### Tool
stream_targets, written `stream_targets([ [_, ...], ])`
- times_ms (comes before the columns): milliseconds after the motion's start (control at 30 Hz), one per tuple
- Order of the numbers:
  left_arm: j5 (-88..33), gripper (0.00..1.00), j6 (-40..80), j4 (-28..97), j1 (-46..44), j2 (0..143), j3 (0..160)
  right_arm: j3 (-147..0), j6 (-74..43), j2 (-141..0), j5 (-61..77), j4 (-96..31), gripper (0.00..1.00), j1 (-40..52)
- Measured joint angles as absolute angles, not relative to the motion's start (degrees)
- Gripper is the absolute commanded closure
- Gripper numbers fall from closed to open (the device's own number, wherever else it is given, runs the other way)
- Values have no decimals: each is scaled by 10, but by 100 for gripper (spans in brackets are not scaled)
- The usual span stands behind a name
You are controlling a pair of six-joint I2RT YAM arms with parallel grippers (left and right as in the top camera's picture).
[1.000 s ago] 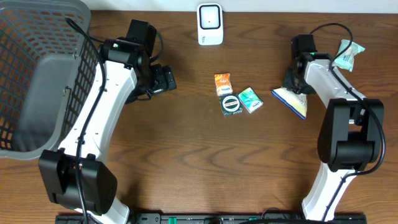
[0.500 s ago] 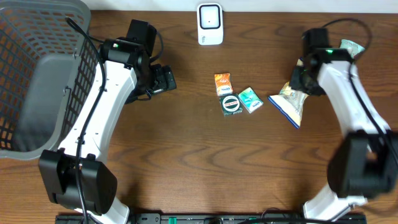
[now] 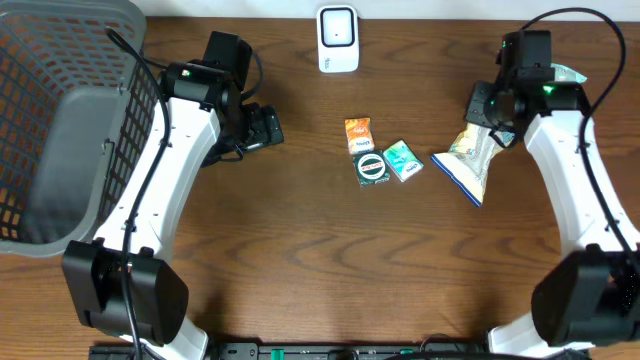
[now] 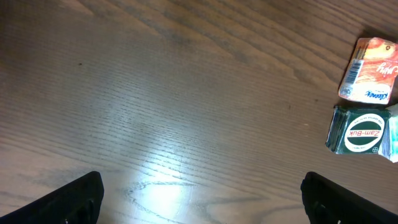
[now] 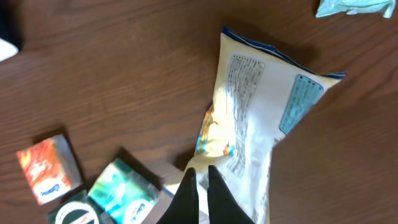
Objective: Scan the item barcode
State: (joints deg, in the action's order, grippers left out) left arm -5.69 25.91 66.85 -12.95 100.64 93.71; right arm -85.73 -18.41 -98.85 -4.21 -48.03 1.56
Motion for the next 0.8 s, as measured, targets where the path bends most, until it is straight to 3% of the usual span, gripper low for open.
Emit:
stream_targets([
  [800,-57,0,259,668,-130,1006,937,-858,-184,-1193,-133,-512,99,18],
])
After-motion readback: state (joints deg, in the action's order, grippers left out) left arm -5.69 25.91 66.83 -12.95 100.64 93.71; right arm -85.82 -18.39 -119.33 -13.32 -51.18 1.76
